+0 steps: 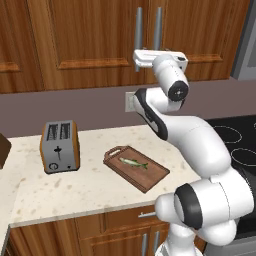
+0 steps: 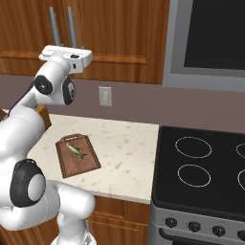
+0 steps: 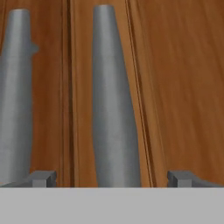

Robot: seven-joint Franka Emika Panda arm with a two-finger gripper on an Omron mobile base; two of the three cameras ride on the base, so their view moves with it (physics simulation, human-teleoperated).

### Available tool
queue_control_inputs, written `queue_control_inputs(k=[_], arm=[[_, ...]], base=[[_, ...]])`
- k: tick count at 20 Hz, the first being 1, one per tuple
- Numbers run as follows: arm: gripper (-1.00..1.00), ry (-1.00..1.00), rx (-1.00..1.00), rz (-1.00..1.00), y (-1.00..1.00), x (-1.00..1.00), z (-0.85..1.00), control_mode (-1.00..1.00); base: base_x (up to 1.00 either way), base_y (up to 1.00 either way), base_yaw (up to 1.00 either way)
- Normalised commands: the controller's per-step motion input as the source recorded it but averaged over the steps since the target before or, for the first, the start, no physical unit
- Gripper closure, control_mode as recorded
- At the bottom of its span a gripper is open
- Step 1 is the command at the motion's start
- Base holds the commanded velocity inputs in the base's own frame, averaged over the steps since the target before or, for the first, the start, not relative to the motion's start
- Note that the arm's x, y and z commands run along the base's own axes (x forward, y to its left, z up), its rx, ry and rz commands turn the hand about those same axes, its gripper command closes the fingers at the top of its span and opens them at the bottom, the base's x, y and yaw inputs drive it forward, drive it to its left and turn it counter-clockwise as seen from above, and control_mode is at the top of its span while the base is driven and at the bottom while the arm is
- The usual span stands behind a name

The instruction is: Open the cabinet, retrieve the rolling pin, and place it next to the meat on the cutting board to prepare for tenderizing.

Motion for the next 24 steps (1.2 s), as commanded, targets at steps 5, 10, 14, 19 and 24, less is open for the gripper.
queue_control_inputs(k=[5, 10, 14, 19, 24], arm=[[-1.0, 0.0, 0.0, 0.0, 0.0, 0.26, 0.0, -1.0], [-1.0, 0.0, 0.0, 0.0, 0.0, 0.29, 0.0, -1.0], [-1.0, 0.02, 0.0, 0.0, 0.0, 0.34, 0.0, -1.0], [-1.0, 0.03, 0.0, 0.0, 0.0, 0.38, 0.0, -1.0], [-1.0, 0.04, 0.0, 0.0, 0.01, 0.43, 0.0, -1.0]], base=[[0.0, 0.0, 0.0], [0.0, 0.0, 0.0], [0.0, 0.0, 0.0], [0.0, 0.0, 0.0], [0.0, 0.0, 0.0]])
